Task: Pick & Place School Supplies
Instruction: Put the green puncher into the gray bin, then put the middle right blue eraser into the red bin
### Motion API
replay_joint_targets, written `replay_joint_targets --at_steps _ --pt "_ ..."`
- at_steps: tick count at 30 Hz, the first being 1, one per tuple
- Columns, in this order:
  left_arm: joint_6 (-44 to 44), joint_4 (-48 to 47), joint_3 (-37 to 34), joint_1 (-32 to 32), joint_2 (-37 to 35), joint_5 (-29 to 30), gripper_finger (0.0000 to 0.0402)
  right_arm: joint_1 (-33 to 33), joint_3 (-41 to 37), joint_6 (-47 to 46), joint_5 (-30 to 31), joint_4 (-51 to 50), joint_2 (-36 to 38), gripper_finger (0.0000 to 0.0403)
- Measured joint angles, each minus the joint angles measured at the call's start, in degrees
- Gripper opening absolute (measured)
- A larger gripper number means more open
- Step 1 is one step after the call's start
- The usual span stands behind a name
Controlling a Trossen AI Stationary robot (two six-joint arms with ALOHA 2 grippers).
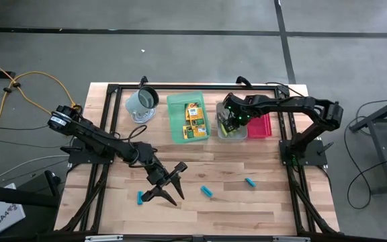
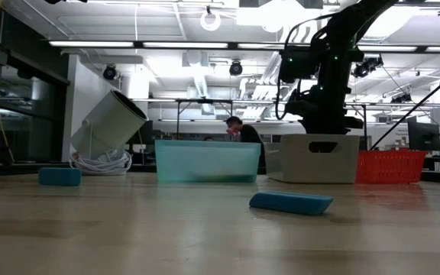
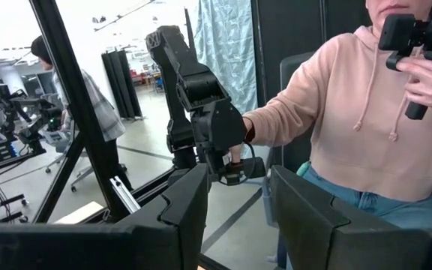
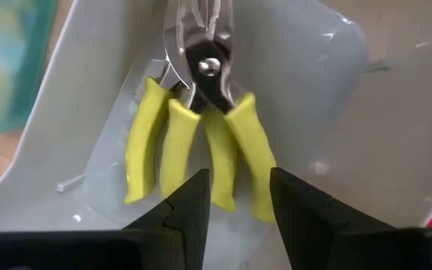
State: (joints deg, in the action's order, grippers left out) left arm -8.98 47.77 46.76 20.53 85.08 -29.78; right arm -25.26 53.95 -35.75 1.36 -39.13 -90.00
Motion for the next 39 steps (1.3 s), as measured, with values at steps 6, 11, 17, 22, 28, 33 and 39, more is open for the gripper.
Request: replay_joint_targets --at_steps 6,11,17,22,28,33,39 --pt "0.33 0.0 0.0 0.0 0.0 0.0 0.0143 0.0 0.0 0.63 -0.22 1.01 0.0 0.0133" --pt "0.38 0.0 0.0 0.0 0.0 -0.02 0.0143 0.0 0.0 1.09 -1.88 3.07 0.0 0.0133" --pt "0.4 0.0 0.0 0.0 0.0 -0.02 0.0143 0.0 0.78 2.51 -3.4 3.3 0.02 0.0133" --pt "0.4 -0.07 0.0 0.0 0.0 -0.02 0.0143 0.02 4.55 4.48 -4.9 1.16 0.02 0.0133" --pt "2.1 -0.75 0.0 0.02 0.02 -0.04 0.0143 0.61 10.65 7.25 -4.94 -4.16 0.09 0.0133" --pt "2.37 -5.4 0.0 0.02 0.04 0.17 0.0143 3.27 14.54 9.45 -6.81 -6.61 0.09 0.0133" --pt "2.35 -10.34 -0.02 0.04 0.04 4.52 0.0143 9.03 16.84 10.77 -12.31 -6.56 0.09 0.0133"
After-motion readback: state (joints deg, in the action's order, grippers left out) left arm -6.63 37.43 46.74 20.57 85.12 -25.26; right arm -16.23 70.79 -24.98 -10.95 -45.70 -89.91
